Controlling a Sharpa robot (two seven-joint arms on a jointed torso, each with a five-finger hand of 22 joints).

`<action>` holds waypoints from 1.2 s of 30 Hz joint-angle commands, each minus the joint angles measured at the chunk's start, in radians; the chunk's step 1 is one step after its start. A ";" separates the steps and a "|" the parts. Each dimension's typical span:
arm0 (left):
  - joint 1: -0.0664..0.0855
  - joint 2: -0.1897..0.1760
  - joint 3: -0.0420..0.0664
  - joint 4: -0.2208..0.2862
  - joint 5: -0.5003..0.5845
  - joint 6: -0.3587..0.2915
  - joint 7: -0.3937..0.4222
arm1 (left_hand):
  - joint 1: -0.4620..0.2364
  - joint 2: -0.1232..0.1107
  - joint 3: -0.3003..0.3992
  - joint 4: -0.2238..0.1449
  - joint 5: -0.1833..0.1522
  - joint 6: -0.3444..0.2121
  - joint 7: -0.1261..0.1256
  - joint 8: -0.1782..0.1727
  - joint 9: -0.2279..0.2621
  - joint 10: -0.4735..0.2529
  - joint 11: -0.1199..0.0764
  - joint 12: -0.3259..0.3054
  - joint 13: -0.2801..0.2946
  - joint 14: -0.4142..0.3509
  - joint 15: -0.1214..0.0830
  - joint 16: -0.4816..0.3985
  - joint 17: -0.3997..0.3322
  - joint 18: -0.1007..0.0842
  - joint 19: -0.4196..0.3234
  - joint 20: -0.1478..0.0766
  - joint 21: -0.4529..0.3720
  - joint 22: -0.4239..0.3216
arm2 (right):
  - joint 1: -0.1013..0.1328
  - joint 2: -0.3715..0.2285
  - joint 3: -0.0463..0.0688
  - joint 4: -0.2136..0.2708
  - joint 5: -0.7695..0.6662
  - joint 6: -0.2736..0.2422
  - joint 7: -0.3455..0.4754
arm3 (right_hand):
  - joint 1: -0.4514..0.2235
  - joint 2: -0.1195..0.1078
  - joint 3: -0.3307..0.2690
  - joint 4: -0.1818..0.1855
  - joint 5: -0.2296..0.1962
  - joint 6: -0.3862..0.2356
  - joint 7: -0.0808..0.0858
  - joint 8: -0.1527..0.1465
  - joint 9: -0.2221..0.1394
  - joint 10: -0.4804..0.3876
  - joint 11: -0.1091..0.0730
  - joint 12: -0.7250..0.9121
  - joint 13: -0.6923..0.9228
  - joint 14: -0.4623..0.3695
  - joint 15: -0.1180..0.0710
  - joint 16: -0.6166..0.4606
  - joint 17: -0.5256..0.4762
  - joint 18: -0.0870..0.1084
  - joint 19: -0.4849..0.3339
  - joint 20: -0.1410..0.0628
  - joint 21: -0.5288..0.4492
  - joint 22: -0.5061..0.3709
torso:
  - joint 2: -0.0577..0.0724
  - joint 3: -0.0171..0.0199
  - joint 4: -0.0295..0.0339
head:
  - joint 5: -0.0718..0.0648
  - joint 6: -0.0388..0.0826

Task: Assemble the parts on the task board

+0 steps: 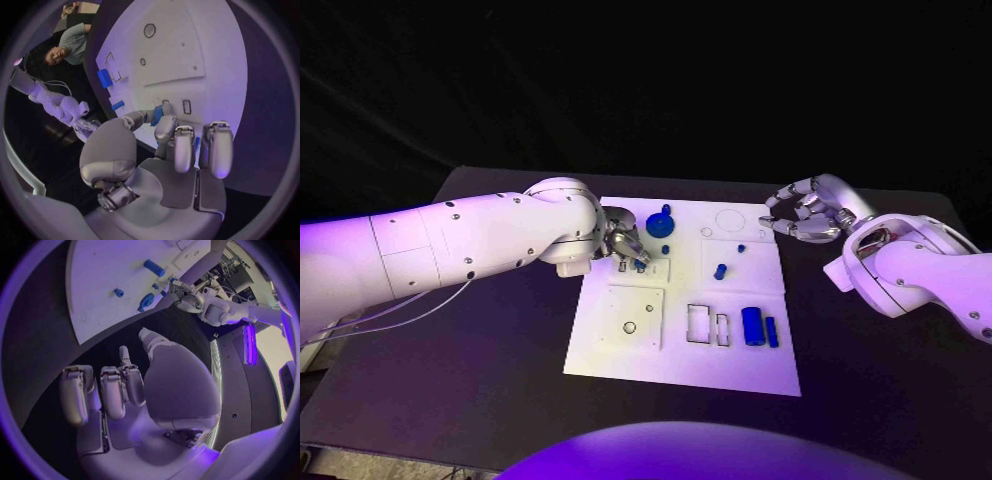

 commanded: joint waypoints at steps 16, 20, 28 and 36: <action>-0.001 0.013 -0.005 -0.013 -0.013 0.046 0.002 | -0.021 0.001 0.208 -0.211 -0.003 0.016 -0.011 0.017 -0.002 0.010 -0.001 0.003 -0.003 0.106 -0.007 0.004 0.263 -0.015 0.063 -0.009 0.005 0.223 | -0.001 0.001 0.000 0.002 -0.003 0.010 0.007 | -0.009 0.000 0.006 0.003 0.004 0.001 -0.005 0.005 0.002 0.000 -0.001 -0.002 0.147 0.104 -0.005 0.004 0.263 0.006 0.063 -0.007 -0.006 0.226 | 0.000 0.0000 0.0004 | -0.002 -0.007; -0.002 0.014 -0.008 -0.016 -0.013 0.048 0.002 | -0.022 0.002 0.208 -0.211 -0.005 0.016 -0.012 0.019 -0.003 0.010 -0.001 0.002 -0.004 0.106 -0.008 0.004 0.263 -0.015 0.063 -0.009 0.005 0.223 | -0.001 0.001 0.000 0.001 -0.003 0.010 0.007 | -0.009 0.000 0.006 0.003 0.004 0.001 -0.005 0.005 0.002 0.000 -0.001 -0.002 0.147 0.104 -0.005 0.004 0.263 0.006 0.063 -0.007 -0.006 0.226 | -0.001 0.0001 0.0007 | -0.002 -0.008; -0.002 0.013 -0.014 -0.017 -0.014 0.053 0.001 | -0.023 0.002 0.209 -0.211 -0.006 0.016 -0.012 0.020 -0.003 0.011 -0.001 0.001 -0.006 0.106 -0.008 0.004 0.263 -0.015 0.064 -0.010 0.006 0.223 | -0.002 0.002 0.000 0.001 -0.002 0.010 0.007 | -0.010 0.000 0.007 0.004 0.004 0.002 -0.006 0.007 0.002 0.000 -0.002 -0.002 0.147 0.104 -0.005 0.004 0.263 0.006 0.063 -0.007 -0.005 0.226 | 0.000 0.0005 0.0005 | -0.007 -0.008; -0.002 0.011 -0.016 -0.017 -0.021 0.056 0.001 | -0.024 0.004 0.209 -0.211 -0.008 0.015 -0.012 0.023 -0.003 0.012 -0.001 0.002 -0.005 0.106 -0.009 0.004 0.263 -0.015 0.063 -0.010 0.005 0.223 | -0.002 0.001 0.000 0.001 -0.002 0.014 0.005 | -0.009 0.001 0.009 0.003 0.005 0.002 -0.006 0.008 0.003 -0.001 -0.002 -0.002 0.146 0.104 -0.005 0.004 0.263 0.006 0.063 -0.007 -0.005 0.226 | 0.000 0.0004 0.0006 | -0.006 -0.009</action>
